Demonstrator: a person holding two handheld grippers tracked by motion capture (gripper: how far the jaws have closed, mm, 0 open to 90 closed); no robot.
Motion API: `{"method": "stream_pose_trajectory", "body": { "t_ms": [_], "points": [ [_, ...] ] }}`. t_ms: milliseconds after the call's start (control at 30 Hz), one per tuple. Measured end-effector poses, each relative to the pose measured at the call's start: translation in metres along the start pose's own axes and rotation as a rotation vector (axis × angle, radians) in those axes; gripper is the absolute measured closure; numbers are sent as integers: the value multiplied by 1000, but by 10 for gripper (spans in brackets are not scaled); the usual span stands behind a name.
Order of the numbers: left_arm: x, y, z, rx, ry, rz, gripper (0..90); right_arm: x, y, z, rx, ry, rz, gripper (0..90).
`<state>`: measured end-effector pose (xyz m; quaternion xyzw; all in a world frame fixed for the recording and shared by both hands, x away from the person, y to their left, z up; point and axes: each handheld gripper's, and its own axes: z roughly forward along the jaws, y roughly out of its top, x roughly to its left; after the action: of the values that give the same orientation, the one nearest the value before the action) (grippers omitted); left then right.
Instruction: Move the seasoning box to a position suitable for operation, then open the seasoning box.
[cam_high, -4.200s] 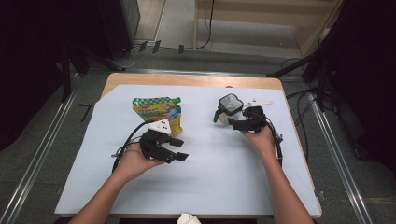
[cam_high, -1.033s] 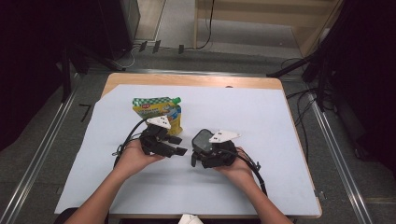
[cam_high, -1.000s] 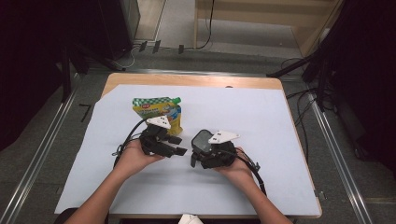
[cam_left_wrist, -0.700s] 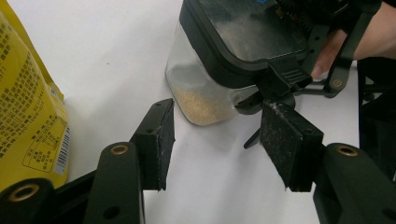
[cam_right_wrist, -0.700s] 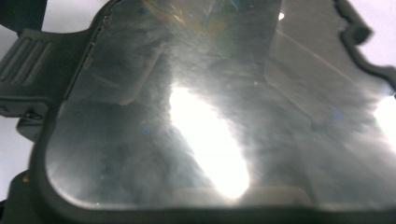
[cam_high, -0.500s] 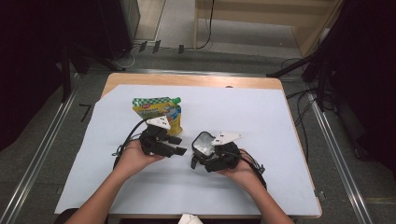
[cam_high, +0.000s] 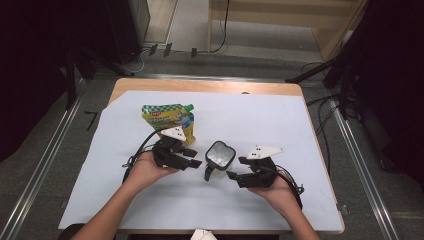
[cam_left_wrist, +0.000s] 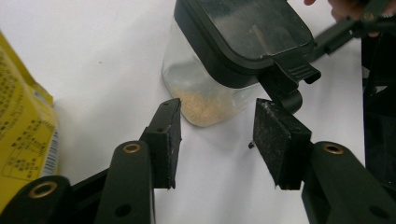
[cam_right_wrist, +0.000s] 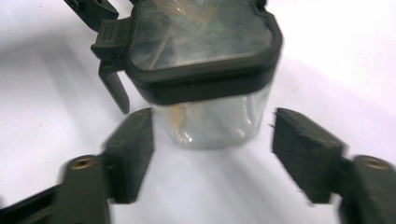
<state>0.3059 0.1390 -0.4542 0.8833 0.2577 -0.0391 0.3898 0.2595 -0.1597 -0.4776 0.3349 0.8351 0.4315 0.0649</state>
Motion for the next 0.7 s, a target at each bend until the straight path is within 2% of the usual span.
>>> {"method": "stream_pose_trajectory", "body": {
  "t_ms": [67,167,233,333,533,700],
  "points": [
    [0,0,1,4,-3,5,571,-2,-1,-5,-8,-3,5,485],
    [0,0,3,8,-10,5,634,-6,1,-6,-4,31,53,585],
    [0,-1,5,18,-16,5,675,-9,3,-5,9,48,65,632],
    [-1,-1,7,35,-14,3,761,-9,4,-4,14,31,62,734],
    [-5,0,10,21,-36,19,872,-7,6,-2,10,20,65,853],
    [-8,0,16,27,-44,17,900,-7,7,0,15,17,65,900]
  ]
}}
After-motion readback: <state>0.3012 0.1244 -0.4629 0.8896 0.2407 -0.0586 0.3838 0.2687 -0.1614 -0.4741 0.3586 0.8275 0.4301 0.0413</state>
